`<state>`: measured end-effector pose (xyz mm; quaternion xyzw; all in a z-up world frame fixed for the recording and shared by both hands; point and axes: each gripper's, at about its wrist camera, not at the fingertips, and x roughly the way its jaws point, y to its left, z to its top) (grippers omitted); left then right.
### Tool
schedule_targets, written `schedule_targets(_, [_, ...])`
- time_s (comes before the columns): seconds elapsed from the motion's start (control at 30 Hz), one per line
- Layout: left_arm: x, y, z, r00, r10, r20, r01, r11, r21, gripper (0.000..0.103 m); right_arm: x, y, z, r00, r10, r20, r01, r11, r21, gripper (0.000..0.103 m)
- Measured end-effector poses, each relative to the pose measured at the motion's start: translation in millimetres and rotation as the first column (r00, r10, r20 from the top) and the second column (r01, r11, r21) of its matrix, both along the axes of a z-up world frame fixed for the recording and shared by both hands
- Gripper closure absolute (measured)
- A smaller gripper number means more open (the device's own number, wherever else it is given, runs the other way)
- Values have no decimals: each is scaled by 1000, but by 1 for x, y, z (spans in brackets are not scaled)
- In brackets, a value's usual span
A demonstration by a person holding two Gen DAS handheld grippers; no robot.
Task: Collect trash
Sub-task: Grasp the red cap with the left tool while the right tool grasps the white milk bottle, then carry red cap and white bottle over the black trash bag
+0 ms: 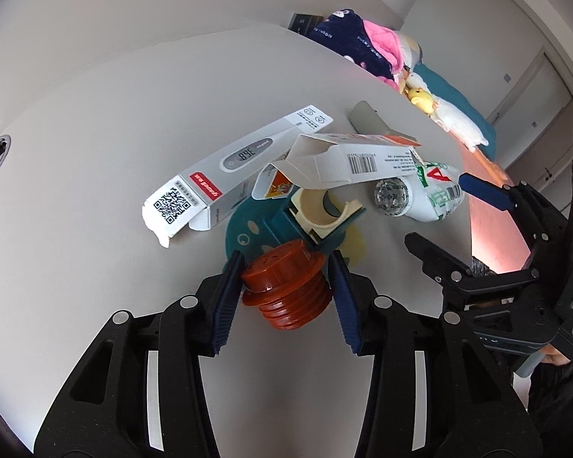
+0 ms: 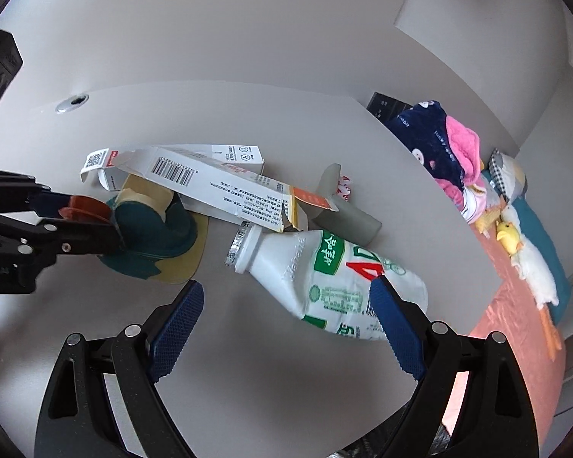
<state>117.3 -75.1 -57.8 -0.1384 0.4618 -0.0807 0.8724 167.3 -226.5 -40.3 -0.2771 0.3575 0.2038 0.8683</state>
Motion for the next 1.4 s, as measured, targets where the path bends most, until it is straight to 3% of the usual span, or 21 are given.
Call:
schedule_targets(0.27, [0,16,-1,1000,19,-12,-20,999,-38,58,23,15,-12,988,153,-8,-152,972,-182,14])
schedule_targets(0.43, [3,18,1,1000,16,-13,-16,999,-40,58,42,19,-15,973,215,-85,-227,956,-185,19])
schedule_targets(0.5, [3,19,1,1000,15,-10,-15,999,-42,58,52,18,-14,969,205,-136,-225,963,-150,33])
schedule_targets(0.63, [2,22,1,1000,20,-12,-21,999,-50,58,61,18,-14,964,181,-195,-203,974,-102,35])
schedule_targets(0.77, [2,22,2,1000,18,-10,-19,998,-55,58,57,20,-14,951,181,-251,-198,979,-45,50])
schedule_targets(0.9, [0,21,5,1000,12,-4,-12,998,-56,58,50,22,-12,959,152,-237,-162,986,-24,57])
schedule_targets(1.1, [-3,21,13,1000,6,11,-6,998,-66,58,37,13,4,969,90,-230,-72,994,85,68])
schedule_targets(1.27, [-6,18,20,1000,-2,29,4,997,-71,58,29,0,16,976,39,-214,-3,987,163,69])
schedule_targets(1.4, [-10,14,30,998,-11,55,15,997,-71,58,22,-12,35,988,25,-151,17,963,268,69])
